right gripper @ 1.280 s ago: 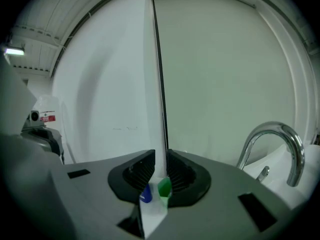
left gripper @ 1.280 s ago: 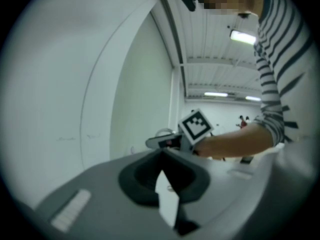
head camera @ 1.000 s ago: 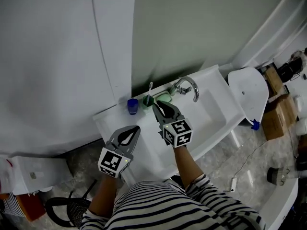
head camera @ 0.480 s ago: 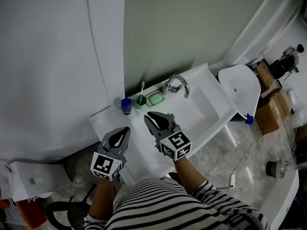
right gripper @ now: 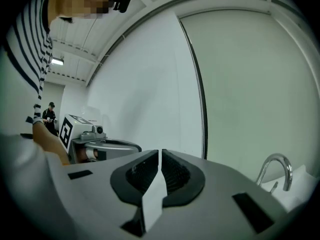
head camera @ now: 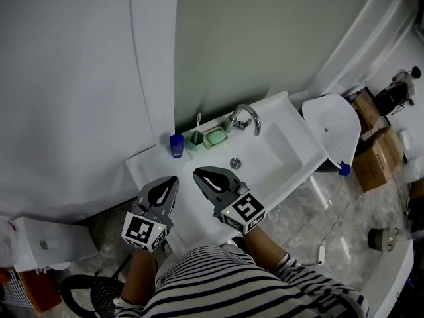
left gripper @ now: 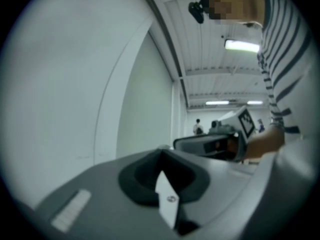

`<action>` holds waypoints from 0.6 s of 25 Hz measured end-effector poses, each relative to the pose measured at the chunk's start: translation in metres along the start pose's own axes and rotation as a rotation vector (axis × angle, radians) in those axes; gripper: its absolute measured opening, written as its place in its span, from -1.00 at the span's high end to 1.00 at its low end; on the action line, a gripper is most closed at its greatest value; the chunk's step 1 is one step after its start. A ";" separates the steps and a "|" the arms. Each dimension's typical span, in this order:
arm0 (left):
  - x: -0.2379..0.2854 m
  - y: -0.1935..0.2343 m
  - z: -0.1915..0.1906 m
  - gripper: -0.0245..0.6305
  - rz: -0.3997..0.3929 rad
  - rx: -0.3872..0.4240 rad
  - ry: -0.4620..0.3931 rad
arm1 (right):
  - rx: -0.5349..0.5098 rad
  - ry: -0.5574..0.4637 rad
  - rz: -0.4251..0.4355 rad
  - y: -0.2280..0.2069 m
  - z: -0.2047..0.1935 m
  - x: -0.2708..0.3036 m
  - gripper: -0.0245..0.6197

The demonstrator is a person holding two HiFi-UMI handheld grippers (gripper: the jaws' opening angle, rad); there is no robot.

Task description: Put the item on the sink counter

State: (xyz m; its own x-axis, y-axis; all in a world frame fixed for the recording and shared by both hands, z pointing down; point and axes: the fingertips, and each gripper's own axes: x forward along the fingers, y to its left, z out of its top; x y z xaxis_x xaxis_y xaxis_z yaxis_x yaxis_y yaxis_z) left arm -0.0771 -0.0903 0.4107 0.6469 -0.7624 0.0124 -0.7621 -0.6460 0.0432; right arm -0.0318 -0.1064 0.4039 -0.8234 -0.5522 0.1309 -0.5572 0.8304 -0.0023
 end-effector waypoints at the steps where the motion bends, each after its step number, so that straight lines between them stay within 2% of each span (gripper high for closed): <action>1: -0.002 -0.001 0.002 0.91 0.001 0.003 -0.004 | -0.016 -0.003 0.006 0.004 0.002 -0.001 0.86; 7: -0.008 0.000 0.011 0.91 0.004 0.021 -0.013 | -0.064 -0.027 0.034 0.018 0.015 0.000 0.90; 15: -0.007 -0.001 0.010 0.90 -0.007 0.017 -0.012 | -0.092 -0.004 0.038 0.022 0.013 -0.001 0.90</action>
State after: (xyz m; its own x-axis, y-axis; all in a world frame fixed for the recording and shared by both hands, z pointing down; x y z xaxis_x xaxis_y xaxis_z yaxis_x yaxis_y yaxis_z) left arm -0.0810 -0.0840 0.4005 0.6520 -0.7582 0.0003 -0.7579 -0.6518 0.0265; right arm -0.0451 -0.0887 0.3905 -0.8442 -0.5205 0.1282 -0.5137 0.8538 0.0843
